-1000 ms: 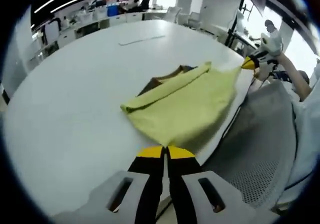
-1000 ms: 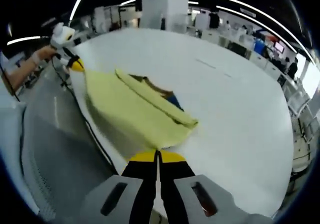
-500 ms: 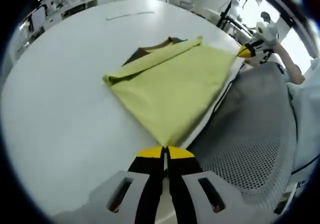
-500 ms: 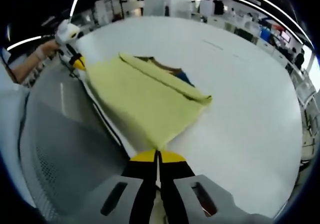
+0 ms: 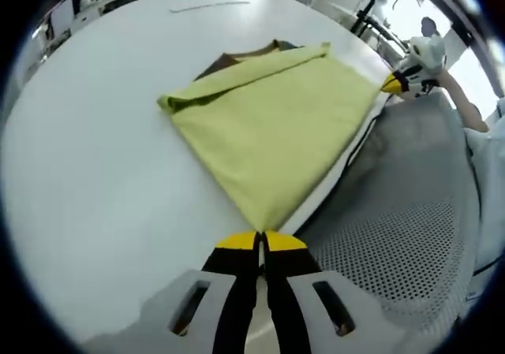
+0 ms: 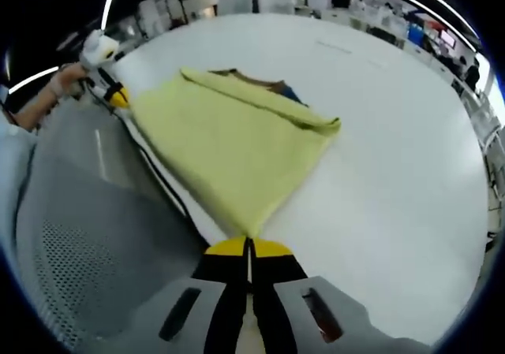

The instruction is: Fold the garment on the visible template until the final outline fits inside the template.

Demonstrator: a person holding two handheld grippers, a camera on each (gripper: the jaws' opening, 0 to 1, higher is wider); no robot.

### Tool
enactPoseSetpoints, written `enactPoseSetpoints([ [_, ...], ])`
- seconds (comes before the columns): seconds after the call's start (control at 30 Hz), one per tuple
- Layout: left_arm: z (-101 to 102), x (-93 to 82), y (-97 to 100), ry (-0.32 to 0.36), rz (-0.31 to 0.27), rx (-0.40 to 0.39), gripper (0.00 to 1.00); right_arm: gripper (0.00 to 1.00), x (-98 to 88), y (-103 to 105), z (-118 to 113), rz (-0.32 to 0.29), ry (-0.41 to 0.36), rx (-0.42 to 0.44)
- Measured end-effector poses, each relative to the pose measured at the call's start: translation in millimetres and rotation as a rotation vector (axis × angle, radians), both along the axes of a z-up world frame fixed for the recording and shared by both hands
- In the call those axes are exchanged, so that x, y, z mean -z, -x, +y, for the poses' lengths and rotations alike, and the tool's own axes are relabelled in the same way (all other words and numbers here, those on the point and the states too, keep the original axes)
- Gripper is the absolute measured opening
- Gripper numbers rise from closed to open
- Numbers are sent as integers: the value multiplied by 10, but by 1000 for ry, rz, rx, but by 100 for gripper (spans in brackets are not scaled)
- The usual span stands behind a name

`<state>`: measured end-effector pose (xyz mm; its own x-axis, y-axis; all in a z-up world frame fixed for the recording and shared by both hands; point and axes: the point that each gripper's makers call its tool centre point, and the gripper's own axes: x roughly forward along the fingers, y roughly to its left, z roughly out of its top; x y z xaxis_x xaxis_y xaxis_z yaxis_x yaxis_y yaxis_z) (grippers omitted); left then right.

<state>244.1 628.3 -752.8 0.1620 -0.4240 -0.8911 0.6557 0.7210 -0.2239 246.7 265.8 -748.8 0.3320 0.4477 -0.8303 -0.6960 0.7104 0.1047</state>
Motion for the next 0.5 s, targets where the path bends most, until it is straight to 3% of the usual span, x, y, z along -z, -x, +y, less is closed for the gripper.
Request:
enactPoseSetpoints([
  [0.5,-20,103,59,-45,40,26,0,1,139,47,-11,38,16,-7],
])
